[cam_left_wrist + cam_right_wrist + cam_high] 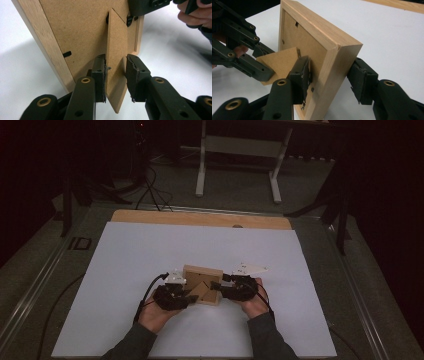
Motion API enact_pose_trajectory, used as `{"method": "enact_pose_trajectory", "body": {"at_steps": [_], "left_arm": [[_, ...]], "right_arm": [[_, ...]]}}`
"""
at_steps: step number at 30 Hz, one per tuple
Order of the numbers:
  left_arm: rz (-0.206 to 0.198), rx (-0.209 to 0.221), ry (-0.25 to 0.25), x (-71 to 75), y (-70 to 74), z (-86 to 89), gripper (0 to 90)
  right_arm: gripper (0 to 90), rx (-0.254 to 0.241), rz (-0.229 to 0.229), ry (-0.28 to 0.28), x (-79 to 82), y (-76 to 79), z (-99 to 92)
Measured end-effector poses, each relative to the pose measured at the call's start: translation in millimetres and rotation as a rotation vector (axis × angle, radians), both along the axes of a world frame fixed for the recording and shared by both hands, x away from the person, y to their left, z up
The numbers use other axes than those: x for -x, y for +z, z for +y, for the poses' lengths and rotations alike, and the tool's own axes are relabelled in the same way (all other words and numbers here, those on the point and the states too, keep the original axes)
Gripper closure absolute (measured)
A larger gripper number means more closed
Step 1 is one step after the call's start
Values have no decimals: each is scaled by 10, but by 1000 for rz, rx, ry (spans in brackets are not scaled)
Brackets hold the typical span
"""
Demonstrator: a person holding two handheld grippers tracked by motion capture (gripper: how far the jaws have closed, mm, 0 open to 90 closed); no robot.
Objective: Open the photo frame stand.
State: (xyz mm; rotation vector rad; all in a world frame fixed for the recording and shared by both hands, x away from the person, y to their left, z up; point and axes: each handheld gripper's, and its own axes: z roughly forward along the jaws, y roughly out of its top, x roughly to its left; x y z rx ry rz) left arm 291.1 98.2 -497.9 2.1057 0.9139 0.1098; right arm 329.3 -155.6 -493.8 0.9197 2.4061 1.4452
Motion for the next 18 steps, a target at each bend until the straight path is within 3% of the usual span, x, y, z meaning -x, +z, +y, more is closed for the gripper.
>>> {"method": "enact_pose_trajectory", "body": {"at_steps": [8,18], "left_arm": [[-28,-51,32,1,-12,-25,731],[-60,-121,53,-35,-65,-64,738]], "right_arm": [[569,14,-65,-8,57,65,42],[544,37,-99,-12,93,84,126]]}}
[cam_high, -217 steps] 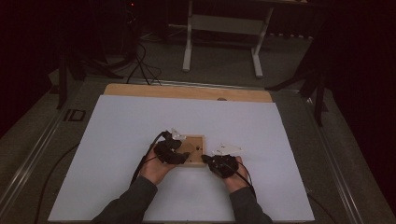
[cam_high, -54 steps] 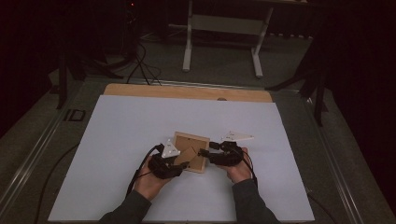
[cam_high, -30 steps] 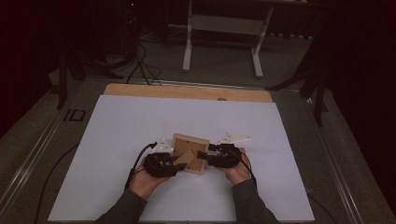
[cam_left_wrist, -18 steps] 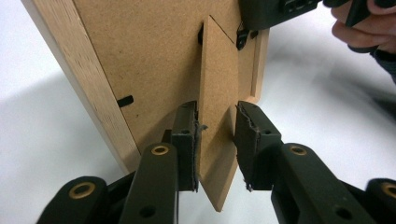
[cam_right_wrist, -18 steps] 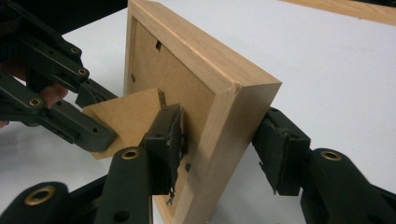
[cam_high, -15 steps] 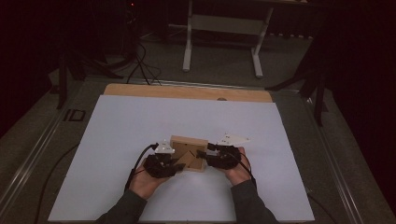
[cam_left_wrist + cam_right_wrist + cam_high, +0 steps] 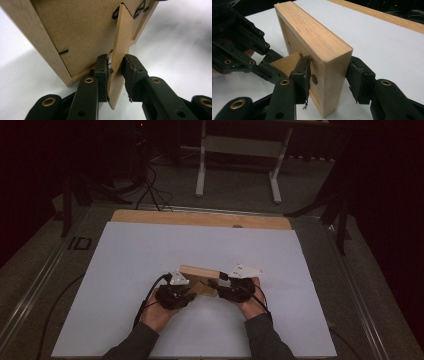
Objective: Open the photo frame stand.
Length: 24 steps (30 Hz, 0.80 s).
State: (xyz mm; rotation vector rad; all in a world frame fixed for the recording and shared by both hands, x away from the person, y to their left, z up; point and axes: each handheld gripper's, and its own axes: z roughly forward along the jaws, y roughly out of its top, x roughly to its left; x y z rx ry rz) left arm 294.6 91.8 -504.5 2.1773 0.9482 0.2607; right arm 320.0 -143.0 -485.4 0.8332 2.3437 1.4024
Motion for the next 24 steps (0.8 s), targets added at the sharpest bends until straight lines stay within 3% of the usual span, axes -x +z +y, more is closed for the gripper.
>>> {"method": "enact_pose_trajectory", "body": {"at_steps": [3,24], "left_arm": [[-14,-8,3,-2,-4,-11,738],[-48,-44,47,-122,-2,58,732]], "right_arm": [[541,18,-7,3,-16,13,26],[541,21,-28,-11,-170,0,164]]}}
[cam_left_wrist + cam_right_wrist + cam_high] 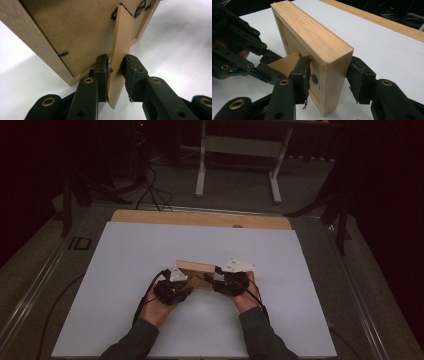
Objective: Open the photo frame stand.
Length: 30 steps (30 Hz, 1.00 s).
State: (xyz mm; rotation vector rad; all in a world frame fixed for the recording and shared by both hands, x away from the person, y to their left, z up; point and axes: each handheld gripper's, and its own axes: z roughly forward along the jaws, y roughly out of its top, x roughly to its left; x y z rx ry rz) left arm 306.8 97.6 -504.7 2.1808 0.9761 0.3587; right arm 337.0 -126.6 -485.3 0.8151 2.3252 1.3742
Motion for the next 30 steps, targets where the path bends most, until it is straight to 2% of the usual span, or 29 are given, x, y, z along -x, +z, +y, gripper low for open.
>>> {"method": "enact_pose_trajectory", "body": {"at_steps": [16,21,30], "left_arm": [[-25,-32,-2,-92,-6,7,732],[-38,-40,17,-112,-21,15,726],[-48,-53,30,-118,-33,22,725]], "right_arm": [[549,35,-40,2,-32,16,51],[548,62,-58,7,-42,29,91],[545,64,-67,13,-50,26,130]]}}
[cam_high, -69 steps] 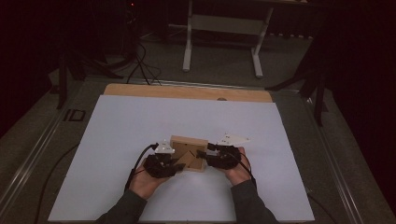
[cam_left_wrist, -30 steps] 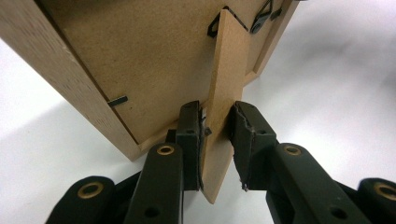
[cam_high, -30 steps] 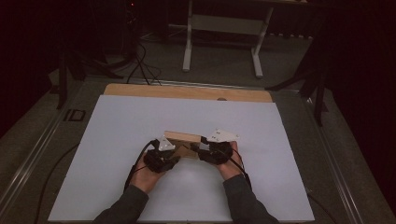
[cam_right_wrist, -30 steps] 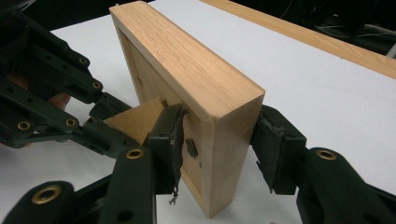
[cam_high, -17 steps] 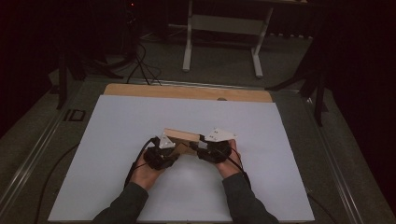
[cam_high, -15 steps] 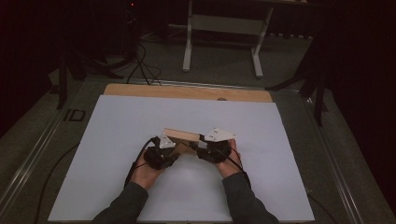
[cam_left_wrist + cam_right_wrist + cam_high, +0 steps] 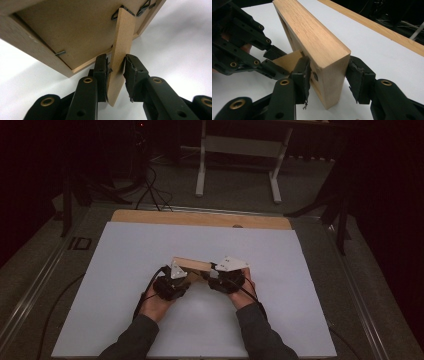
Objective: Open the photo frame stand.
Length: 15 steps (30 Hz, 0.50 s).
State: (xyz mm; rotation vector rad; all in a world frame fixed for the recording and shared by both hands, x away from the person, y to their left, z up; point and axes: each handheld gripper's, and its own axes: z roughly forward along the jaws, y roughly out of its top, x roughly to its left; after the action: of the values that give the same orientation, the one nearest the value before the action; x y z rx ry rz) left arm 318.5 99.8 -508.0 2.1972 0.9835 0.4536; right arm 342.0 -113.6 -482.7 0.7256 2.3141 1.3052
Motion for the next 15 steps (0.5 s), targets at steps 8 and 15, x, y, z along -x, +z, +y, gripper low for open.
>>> {"method": "enact_pose_trajectory", "body": {"at_steps": [8,15], "left_arm": [[33,55,-2,-9,-26,48,725],[87,145,-1,-14,-70,120,696]], "right_arm": [[541,11,-9,16,27,4,-1],[538,21,-14,35,86,0,-6]]}}
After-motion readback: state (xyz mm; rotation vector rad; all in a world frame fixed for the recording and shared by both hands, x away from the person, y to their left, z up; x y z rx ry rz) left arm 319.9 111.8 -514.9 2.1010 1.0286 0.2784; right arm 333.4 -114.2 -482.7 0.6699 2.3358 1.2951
